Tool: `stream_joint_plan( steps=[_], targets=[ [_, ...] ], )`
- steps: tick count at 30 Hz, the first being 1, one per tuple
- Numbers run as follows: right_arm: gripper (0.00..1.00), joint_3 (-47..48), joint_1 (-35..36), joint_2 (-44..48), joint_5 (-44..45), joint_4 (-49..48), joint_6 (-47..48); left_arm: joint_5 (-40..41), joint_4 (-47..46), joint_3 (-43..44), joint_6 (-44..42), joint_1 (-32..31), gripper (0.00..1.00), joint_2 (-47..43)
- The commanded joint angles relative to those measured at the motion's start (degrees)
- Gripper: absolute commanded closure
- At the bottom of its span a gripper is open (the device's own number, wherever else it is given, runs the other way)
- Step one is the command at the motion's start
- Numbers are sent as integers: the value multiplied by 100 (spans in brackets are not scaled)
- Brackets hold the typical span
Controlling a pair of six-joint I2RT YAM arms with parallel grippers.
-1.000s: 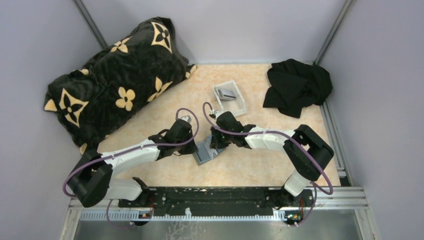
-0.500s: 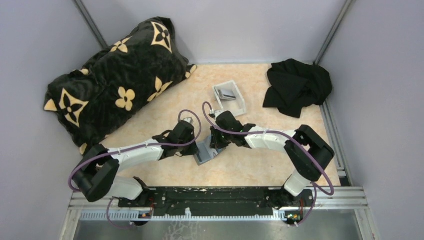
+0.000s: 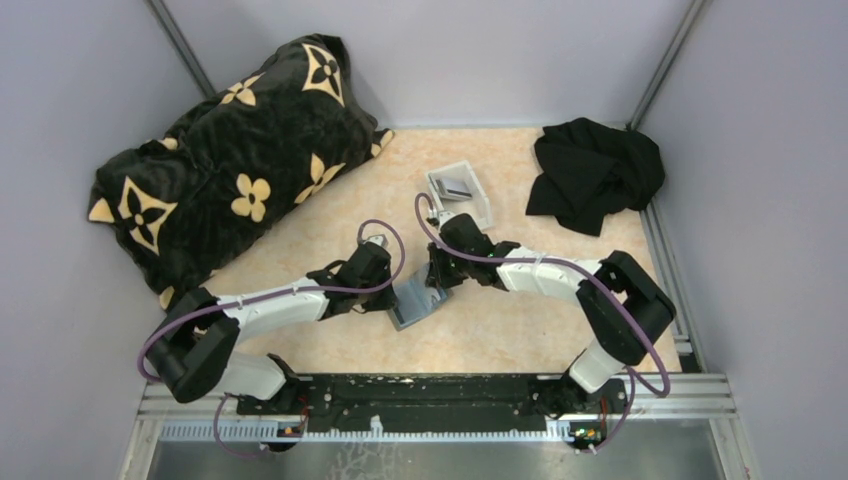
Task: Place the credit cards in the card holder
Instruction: Insert the credit card into the card holder.
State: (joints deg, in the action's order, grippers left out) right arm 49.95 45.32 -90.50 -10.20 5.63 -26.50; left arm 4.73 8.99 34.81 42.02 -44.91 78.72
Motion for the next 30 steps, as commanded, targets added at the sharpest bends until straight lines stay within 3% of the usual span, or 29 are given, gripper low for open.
stream_joint_plan(
  steps=[1,11,30],
  targets=[
    [100,201,-120,93,-172,-257,77,246,557,-18,-28,-24,95,66],
    [100,-170,-276,-64,-1025,-951,-378,313,658,-31,-10,-34,95,48],
    [100,-582,-418,-315,-1279,-1538,-669,342,724,-154,75,-80,96,-102]
  ],
)
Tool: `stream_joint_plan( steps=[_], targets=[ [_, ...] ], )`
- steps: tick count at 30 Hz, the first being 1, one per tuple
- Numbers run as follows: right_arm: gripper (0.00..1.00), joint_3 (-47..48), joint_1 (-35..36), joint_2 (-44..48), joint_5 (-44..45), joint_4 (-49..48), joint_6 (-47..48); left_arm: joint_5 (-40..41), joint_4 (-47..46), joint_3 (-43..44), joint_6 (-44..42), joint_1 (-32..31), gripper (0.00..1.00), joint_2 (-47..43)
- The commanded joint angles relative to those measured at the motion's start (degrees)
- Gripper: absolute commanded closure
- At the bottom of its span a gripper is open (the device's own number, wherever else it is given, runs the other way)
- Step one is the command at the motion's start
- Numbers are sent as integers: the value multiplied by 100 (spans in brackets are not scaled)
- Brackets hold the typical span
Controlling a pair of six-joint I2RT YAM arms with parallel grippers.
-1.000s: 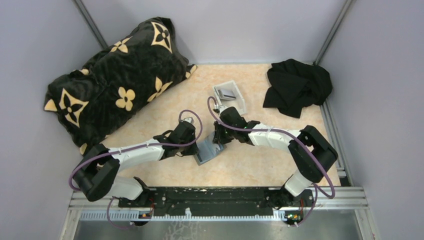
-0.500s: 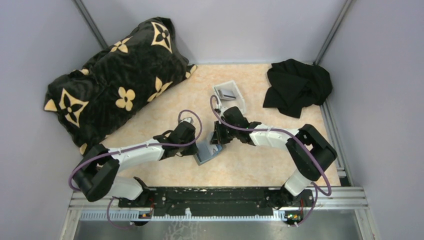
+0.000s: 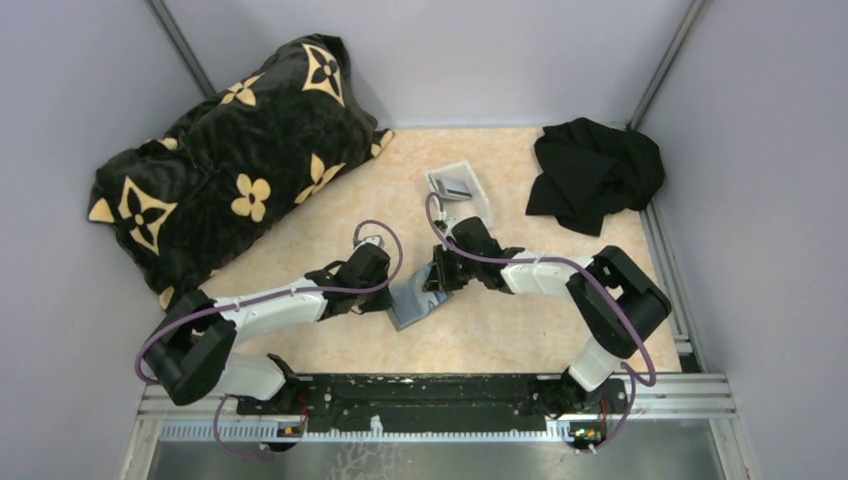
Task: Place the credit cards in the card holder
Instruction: Insert the credit card into the card holder.
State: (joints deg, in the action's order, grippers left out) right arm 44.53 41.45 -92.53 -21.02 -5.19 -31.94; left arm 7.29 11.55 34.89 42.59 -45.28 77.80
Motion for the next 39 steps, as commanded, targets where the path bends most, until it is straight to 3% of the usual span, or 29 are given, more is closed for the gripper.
stream_joint_plan(
  steps=[1,26,39],
  targets=[
    [100,-53,-33,-130,-219,-489,-144,88,475,-167,21,-50,96,-10],
    [100,-263,-74,-458,-708,-1089,-586,150,725,-185,60,-113,97,-14],
    [100,-291,-187,-14,-330,-826,-406,163,744,-226,95,-133,97,23]
  ],
)
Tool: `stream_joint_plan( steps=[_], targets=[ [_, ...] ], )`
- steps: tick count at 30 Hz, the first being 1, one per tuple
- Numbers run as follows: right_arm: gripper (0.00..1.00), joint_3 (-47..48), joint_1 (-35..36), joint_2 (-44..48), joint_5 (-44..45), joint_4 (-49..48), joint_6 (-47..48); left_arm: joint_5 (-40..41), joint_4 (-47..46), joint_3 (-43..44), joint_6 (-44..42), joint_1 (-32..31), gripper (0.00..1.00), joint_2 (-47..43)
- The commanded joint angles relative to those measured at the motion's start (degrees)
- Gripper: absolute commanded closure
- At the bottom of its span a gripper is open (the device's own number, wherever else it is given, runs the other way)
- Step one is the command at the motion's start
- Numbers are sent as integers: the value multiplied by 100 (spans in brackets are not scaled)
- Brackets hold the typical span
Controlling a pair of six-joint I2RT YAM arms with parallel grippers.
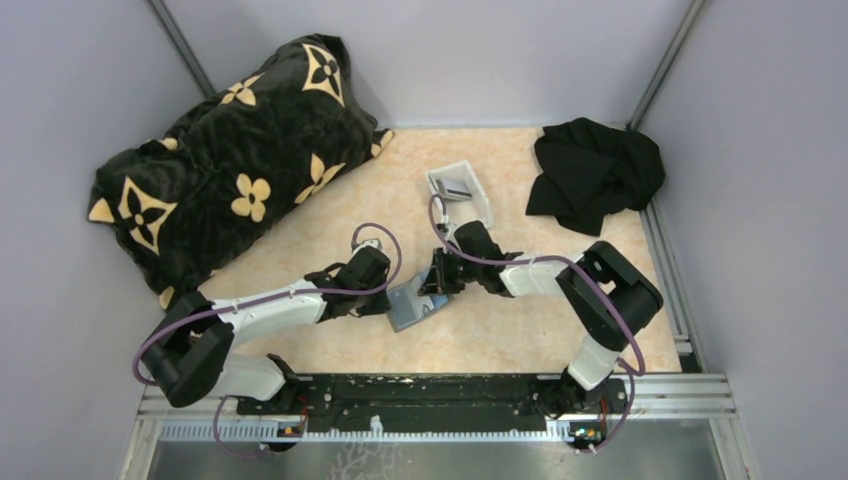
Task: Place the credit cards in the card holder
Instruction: Insert the credit card into the card holder.
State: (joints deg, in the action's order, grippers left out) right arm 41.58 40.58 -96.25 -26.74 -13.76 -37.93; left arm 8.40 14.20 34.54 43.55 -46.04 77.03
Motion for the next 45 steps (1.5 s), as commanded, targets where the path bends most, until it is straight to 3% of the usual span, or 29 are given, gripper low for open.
stream_joint_plan(
  steps=[1,45],
  targets=[
    [100,0,-117,369,249,31,197,56,479,-193,9,-64,97,108],
    [100,-131,-33,-129,-129,-459,2,60,444,-75,-40,-106,97,382]
  ],
)
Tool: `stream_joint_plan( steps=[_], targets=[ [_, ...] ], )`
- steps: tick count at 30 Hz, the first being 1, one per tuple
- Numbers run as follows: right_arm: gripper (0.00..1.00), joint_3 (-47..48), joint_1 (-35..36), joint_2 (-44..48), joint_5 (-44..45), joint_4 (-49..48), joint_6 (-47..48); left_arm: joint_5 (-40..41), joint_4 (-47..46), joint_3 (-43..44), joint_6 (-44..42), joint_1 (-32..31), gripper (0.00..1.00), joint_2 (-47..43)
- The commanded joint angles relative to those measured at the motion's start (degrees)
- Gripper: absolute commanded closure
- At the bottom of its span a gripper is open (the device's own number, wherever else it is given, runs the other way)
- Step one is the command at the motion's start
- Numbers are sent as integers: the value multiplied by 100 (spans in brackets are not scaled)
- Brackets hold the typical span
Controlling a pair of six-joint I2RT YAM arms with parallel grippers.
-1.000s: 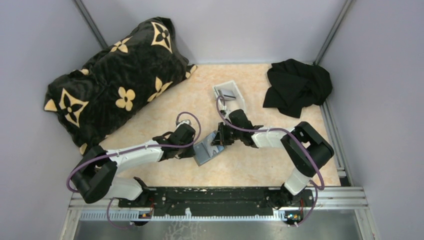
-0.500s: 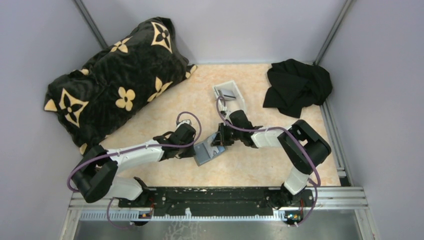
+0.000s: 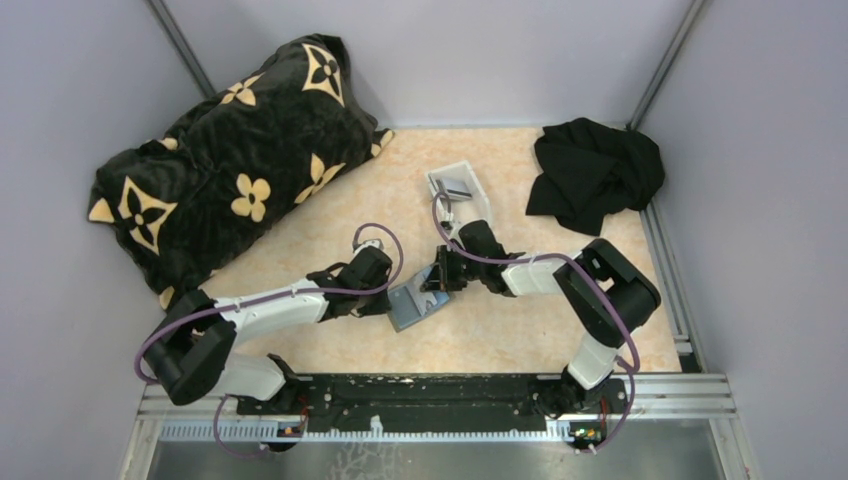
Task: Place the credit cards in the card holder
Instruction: Insert the credit card into the card holder.
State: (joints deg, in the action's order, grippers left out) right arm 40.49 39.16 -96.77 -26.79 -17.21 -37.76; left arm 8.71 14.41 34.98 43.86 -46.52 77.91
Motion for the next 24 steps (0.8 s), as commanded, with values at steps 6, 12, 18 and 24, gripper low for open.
stream_joint_plan(
  steps=[6,12,18,24],
  targets=[
    [100,-19,117,-26,-158,-81,-19,34,378,-134,-79,-67,97,329],
    [100,-6,153,141,-110,-6,28,66,378,-141,-92,-67,97,357],
    [100,-4,158,436,61,145,110,61,382,-166,-88,-72,97,355],
    [100,9,180,467,60,177,123,56,378,-162,-83,-76,97,357]
  ],
)
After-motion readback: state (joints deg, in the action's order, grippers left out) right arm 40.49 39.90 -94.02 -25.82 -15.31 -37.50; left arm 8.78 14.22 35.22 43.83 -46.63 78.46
